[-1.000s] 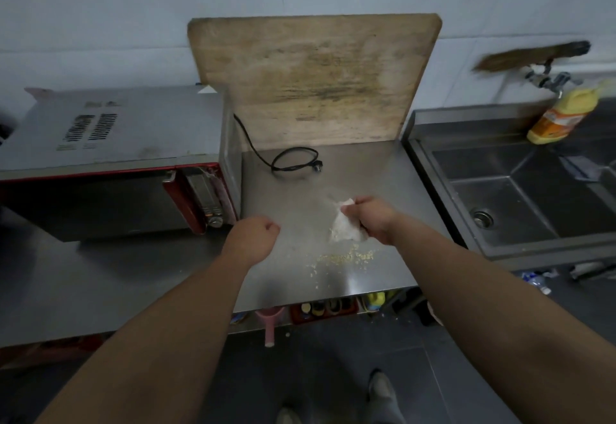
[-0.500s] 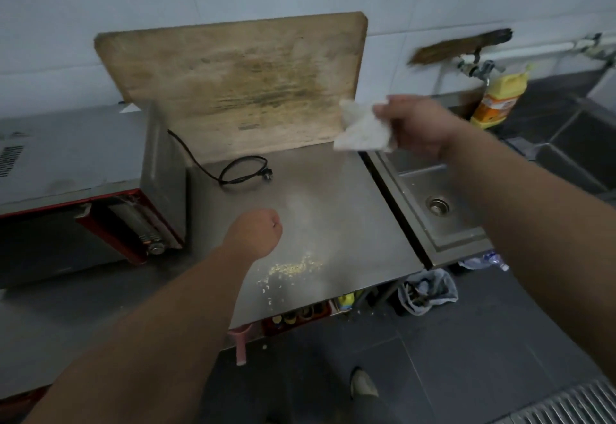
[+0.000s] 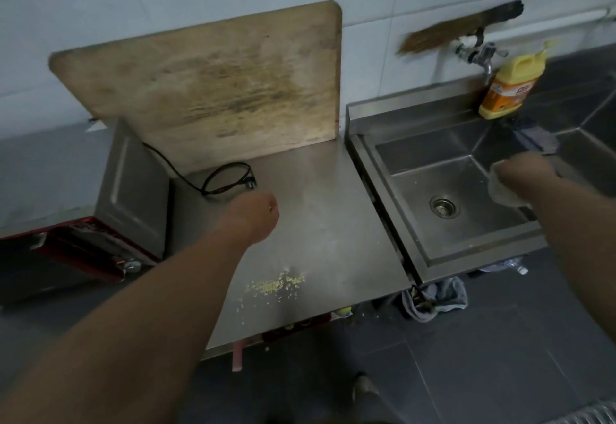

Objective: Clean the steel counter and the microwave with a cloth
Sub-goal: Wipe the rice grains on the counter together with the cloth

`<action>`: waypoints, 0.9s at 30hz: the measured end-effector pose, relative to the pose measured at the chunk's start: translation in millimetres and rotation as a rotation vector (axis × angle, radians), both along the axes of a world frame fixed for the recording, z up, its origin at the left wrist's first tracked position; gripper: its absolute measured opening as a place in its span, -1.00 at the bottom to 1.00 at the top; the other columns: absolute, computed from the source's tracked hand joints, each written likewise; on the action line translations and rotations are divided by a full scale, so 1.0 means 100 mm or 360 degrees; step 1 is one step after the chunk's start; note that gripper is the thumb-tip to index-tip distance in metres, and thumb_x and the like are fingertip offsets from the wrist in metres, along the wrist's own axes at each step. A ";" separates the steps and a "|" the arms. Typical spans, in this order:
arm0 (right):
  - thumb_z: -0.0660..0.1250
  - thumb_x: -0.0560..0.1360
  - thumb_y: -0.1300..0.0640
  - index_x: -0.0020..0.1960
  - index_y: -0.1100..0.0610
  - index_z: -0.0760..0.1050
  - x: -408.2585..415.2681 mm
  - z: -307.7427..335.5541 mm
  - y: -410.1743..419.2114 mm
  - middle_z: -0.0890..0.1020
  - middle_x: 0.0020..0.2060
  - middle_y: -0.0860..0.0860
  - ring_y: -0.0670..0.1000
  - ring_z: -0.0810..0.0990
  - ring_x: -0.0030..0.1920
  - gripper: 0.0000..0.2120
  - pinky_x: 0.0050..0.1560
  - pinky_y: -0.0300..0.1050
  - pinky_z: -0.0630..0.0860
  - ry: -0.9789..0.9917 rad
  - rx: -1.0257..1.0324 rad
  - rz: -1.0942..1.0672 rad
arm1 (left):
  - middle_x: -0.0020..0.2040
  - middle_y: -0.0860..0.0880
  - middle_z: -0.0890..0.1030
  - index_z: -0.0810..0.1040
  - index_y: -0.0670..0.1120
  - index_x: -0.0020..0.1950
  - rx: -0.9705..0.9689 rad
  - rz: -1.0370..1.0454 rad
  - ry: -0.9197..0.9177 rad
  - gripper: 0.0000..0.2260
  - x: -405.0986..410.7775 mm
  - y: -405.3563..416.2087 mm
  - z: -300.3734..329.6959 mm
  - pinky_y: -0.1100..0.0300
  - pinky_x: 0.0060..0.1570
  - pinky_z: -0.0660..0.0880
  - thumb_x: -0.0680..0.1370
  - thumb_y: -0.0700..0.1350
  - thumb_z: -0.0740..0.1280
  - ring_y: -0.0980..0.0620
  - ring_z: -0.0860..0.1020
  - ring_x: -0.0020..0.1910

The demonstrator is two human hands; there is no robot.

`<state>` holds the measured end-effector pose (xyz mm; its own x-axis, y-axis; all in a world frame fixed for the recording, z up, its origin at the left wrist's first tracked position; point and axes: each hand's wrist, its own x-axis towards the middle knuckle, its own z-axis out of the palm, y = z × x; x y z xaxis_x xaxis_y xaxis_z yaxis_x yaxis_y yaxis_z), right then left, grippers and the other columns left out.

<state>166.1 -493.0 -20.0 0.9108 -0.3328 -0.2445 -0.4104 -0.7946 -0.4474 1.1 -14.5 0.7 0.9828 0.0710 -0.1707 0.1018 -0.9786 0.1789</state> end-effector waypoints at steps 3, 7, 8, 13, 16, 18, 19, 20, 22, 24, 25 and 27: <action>0.34 0.51 0.07 0.07 0.30 0.60 -0.05 0.07 0.07 0.60 -0.16 0.16 0.15 0.54 -0.19 -0.70 -0.09 -0.01 0.44 0.0147 0.0039 -0.0123 | 0.14 -0.13 0.63 0.63 -0.07 0.13 0.0050 -0.0010 -0.0035 -0.73 0.07 -0.06 0.06 0.03 0.07 0.54 0.62 -0.03 0.17 -0.17 0.59 0.08; 0.33 0.54 0.13 0.19 0.31 0.56 -0.03 0.18 0.51 0.64 0.05 0.23 0.19 0.62 0.00 -0.69 0.04 0.06 0.55 0.0142 0.0524 -0.0069 | 0.17 -0.11 0.63 0.63 -0.05 0.15 0.0049 -0.0032 -0.0046 -0.72 0.09 -0.02 0.09 0.01 0.11 0.53 0.62 -0.02 0.17 -0.15 0.58 0.12; 0.35 0.52 0.15 0.18 0.28 0.57 -0.09 0.21 0.62 0.66 0.03 0.21 0.17 0.64 -0.02 -0.71 0.05 0.07 0.56 0.0128 0.0725 -0.0119 | 0.17 -0.11 0.63 0.63 -0.06 0.15 0.0043 -0.0026 -0.0060 -0.72 0.09 0.00 0.10 0.01 0.10 0.53 0.62 -0.02 0.17 -0.15 0.58 0.12; 0.27 0.58 0.19 0.12 0.22 0.56 -0.30 0.30 1.35 0.65 -0.01 0.18 0.17 0.64 0.01 -0.82 -0.06 0.00 0.56 0.0137 0.1141 -0.0010 | 0.15 -0.11 0.63 0.63 -0.09 0.15 0.0007 0.0085 -0.0076 -0.73 -0.10 0.29 0.06 0.06 0.07 0.50 0.62 -0.05 0.18 -0.14 0.58 0.10; 0.25 0.59 0.18 0.13 0.24 0.53 -0.44 0.28 1.90 0.64 0.00 0.20 0.20 0.62 0.00 -0.81 0.07 0.10 0.57 0.0191 0.1226 0.0036 | 0.13 -0.10 0.64 0.63 -0.07 0.12 0.0005 0.0158 -0.0049 -0.74 -0.33 0.58 -0.02 0.06 0.06 0.49 0.61 -0.05 0.18 -0.13 0.58 0.08; 0.23 0.61 0.18 0.08 0.23 0.51 -0.56 0.26 2.32 0.63 -0.04 0.18 0.18 0.62 -0.03 -0.85 0.07 0.11 0.58 0.0269 0.1237 0.0114 | 0.13 -0.11 0.63 0.63 -0.07 0.12 -0.0026 0.0237 -0.0029 -0.74 -0.51 0.82 -0.07 0.05 0.08 0.50 0.61 -0.04 0.18 -0.14 0.57 0.08; 0.22 0.61 0.17 0.06 0.22 0.50 -0.63 0.26 2.54 0.63 -0.05 0.18 0.17 0.62 -0.03 -0.86 0.05 0.08 0.58 0.0304 0.1226 0.0167 | 0.13 -0.11 0.63 0.62 -0.07 0.11 -0.0034 0.0278 -0.0019 -0.74 -0.61 0.96 -0.09 0.04 0.08 0.50 0.61 -0.03 0.18 -0.16 0.58 0.08; 0.23 0.61 0.17 0.02 0.20 0.51 -0.70 0.24 2.76 0.63 -0.04 0.18 0.17 0.62 -0.03 -0.88 0.01 0.05 0.58 0.0331 0.1216 0.0223 | 0.12 -0.12 0.63 0.62 -0.08 0.09 -0.0027 0.0308 -0.0007 -0.74 -0.70 1.10 -0.10 0.04 0.06 0.50 0.61 -0.03 0.17 -0.17 0.58 0.07; 0.24 0.58 0.19 -0.05 0.18 0.53 -0.81 0.22 3.20 0.63 -0.04 0.19 0.16 0.62 -0.04 -0.89 -0.04 0.01 0.57 0.0364 0.1197 0.0330 | 0.09 -0.16 0.64 0.60 -0.11 0.04 -0.0006 0.0349 0.0027 -0.75 -0.91 1.41 -0.12 0.04 0.03 0.49 0.60 -0.05 0.15 -0.20 0.58 0.05; 0.26 0.58 0.18 0.00 0.23 0.55 -0.92 0.19 3.64 0.62 -0.04 0.21 0.17 0.62 -0.03 -0.86 -0.04 0.01 0.58 0.0371 0.1179 0.0420 | 0.08 -0.16 0.63 0.59 -0.12 0.02 -0.0004 0.0418 0.0041 -0.76 -1.16 1.72 -0.13 0.04 0.01 0.48 0.60 -0.07 0.16 -0.20 0.58 0.04; 0.27 0.59 0.16 0.06 0.26 0.55 -0.97 0.18 3.86 0.61 -0.04 0.21 0.17 0.62 -0.05 -0.83 -0.05 0.02 0.58 0.0365 0.1175 0.0450 | 0.08 -0.17 0.63 0.59 -0.12 0.03 0.0000 0.0454 0.0042 -0.77 -1.30 1.87 -0.13 0.04 0.01 0.48 0.61 -0.07 0.16 -0.20 0.57 0.05; 0.28 0.60 0.15 0.03 0.26 0.54 -1.12 0.18 4.31 0.60 -0.11 0.19 0.12 0.60 -0.15 -0.83 -0.12 -0.02 0.57 0.0377 0.1166 0.0530 | 0.11 -0.19 0.62 0.60 -0.14 0.08 0.0032 0.0525 0.0047 -0.74 -1.60 2.18 -0.13 0.02 0.06 0.49 0.62 -0.07 0.16 -0.21 0.57 0.08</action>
<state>53.8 -62.2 -1.6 0.8305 0.2619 -0.4916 -0.3542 -0.4328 -0.8290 -158.5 203.8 -12.7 0.9009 0.3881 -0.1944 0.4186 -0.8953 0.1523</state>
